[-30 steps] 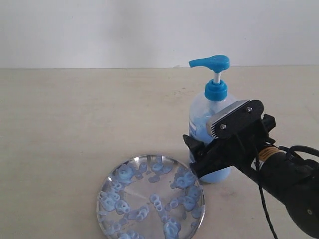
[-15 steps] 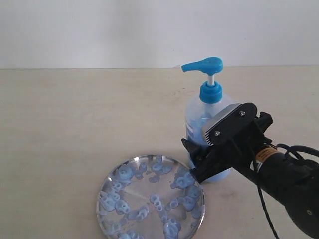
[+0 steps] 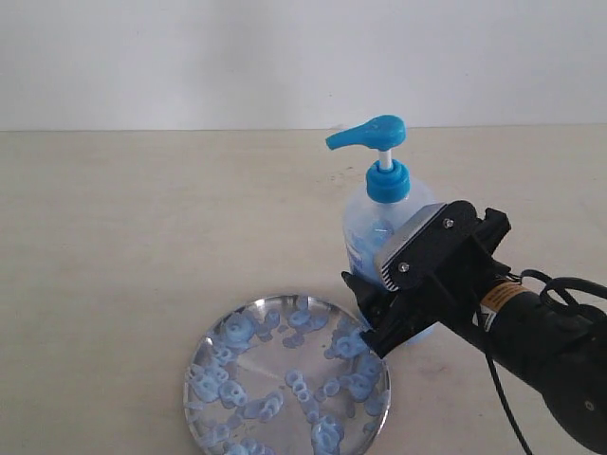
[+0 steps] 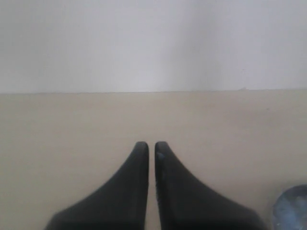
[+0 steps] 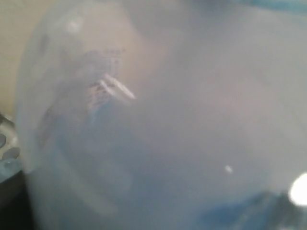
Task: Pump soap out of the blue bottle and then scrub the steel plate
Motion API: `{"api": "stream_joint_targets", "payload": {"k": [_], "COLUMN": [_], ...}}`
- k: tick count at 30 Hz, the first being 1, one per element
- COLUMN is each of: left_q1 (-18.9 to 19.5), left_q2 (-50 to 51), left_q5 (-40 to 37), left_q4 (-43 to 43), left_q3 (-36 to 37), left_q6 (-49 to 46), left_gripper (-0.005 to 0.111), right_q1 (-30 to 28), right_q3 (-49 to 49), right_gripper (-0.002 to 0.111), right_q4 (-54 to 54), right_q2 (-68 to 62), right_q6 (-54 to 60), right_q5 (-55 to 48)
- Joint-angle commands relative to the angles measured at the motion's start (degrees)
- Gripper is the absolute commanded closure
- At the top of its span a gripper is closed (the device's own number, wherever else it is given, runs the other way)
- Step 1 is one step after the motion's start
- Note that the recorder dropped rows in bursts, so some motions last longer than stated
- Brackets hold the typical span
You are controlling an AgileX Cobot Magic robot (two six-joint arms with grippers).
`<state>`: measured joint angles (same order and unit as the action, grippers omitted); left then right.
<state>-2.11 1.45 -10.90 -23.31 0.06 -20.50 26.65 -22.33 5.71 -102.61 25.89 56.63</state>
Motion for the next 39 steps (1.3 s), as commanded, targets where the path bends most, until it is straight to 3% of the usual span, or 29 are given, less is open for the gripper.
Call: {"api": "stream_joint_targets", "payload": {"k": [1,6,11,19,29,32,36,37,38,39], "left_q1": [0.1,0.1,0.1,0.1,0.1,0.1,0.1,0.1,0.1,0.1], "left_q2": [0.1,0.1,0.1,0.1,3.7,10.3,24.5,31.4,35.3,42.1], "left_q5": [0.6,1.4,1.5,9.9,-1.5,-4.2,-10.3,-17.1,-22.2,-34.1], "left_q4": [-14.6,-22.2,-22.8,-28.9,-35.0,-40.5,-56.1,-65.7,-70.9,-76.6], "left_q3": [-0.1,-0.1,-0.1,-0.1,-3.0,-6.1,-13.1,-17.8,-20.2,-24.0], "left_q6": [0.8,0.8,0.8,0.8,-2.9,-11.7,-36.4,-51.0,-59.1,-72.0], "left_gripper": [0.103,0.103,0.103,0.103,0.103,0.103,0.103,0.103,0.103,0.103], "right_q1": [-0.2,-0.2,-0.2,-0.2,-0.2,-0.2,-0.2,-0.2,-0.2,-0.2], "right_q3": [0.3,0.3,0.3,0.3,0.3,0.3,0.3,0.3,0.3,0.3], "right_gripper": [0.107,0.107,0.107,0.107,0.107,0.107,0.107,0.107,0.107,0.107], "right_q4": [-0.5,-0.5,-0.5,-0.5,-0.5,-0.5,-0.5,-0.5,-0.5,-0.5], "right_q2": [-0.1,-0.1,-0.1,-0.1,-0.1,-0.1,-0.1,-0.1,-0.1,-0.1], "right_q6": [5.7,6.1,6.6,6.7,6.0,6.0,4.4,3.8,3.3,2.7], "right_q5": [-7.5,-8.9,-9.0,-9.0,-8.5,-8.0,-7.8,-7.8,-7.8,-7.6]}}
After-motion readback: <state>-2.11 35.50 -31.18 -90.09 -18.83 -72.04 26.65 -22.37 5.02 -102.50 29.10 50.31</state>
